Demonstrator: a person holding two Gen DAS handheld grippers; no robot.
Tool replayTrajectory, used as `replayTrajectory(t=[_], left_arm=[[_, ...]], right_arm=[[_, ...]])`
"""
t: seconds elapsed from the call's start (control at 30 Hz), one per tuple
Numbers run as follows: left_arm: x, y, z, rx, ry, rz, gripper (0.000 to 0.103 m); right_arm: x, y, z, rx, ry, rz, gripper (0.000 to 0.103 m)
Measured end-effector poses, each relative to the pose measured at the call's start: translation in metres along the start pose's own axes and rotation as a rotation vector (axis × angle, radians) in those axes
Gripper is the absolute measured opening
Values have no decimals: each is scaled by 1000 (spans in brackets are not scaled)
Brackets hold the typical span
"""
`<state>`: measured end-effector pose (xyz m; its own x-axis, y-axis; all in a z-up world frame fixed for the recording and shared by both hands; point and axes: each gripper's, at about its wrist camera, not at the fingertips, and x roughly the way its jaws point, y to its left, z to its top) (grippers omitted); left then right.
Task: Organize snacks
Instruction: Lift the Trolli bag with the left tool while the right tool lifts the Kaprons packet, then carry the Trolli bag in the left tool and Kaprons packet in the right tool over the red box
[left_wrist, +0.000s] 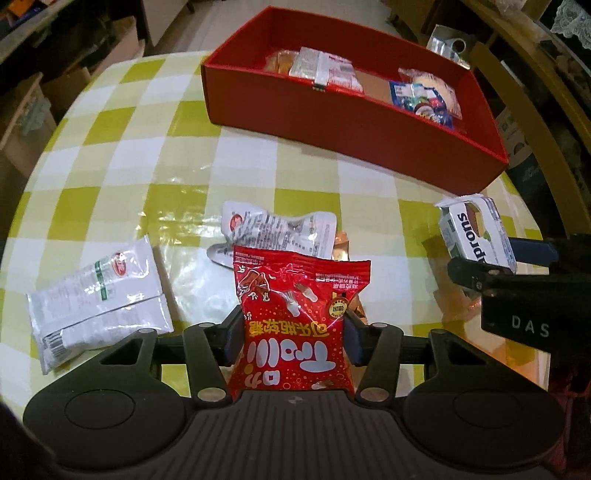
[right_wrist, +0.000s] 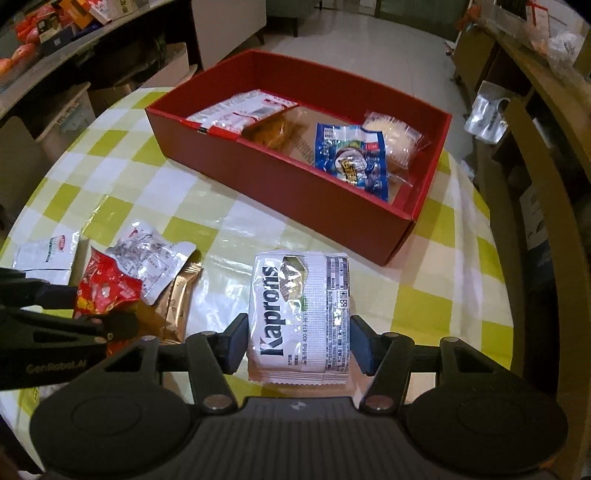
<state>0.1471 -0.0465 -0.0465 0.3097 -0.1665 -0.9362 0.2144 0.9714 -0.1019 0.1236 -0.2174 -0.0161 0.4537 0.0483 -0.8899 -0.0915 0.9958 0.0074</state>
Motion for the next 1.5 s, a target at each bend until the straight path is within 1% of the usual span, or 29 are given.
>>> replayTrajectory(t=[0.23, 0.47, 0.57, 0.77, 1.0, 1.27, 1.5], left_arm=[[-13, -5, 2, 16, -38, 1, 60], [-34, -13, 7, 20, -110, 35, 60], [-42, -14, 13, 19, -132, 29, 60], [-46, -15, 34, 12, -177, 27, 60], [-49, -15, 60, 0, -216, 33, 60], [-45, -26, 81, 4, -233, 26, 60], [-40, -33, 103, 6, -255, 43, 60]], right_arm=[[-15, 2, 2, 14, -40, 2, 65], [-35, 6, 6, 26, -91, -7, 65], [-42, 6, 10, 36, -118, -3, 65], [-38, -1, 22, 54, -125, -15, 65], [-37, -15, 43, 79, -160, -39, 65], [-31, -24, 60, 104, -176, -46, 65], [-25, -33, 72, 131, -189, -46, 65]])
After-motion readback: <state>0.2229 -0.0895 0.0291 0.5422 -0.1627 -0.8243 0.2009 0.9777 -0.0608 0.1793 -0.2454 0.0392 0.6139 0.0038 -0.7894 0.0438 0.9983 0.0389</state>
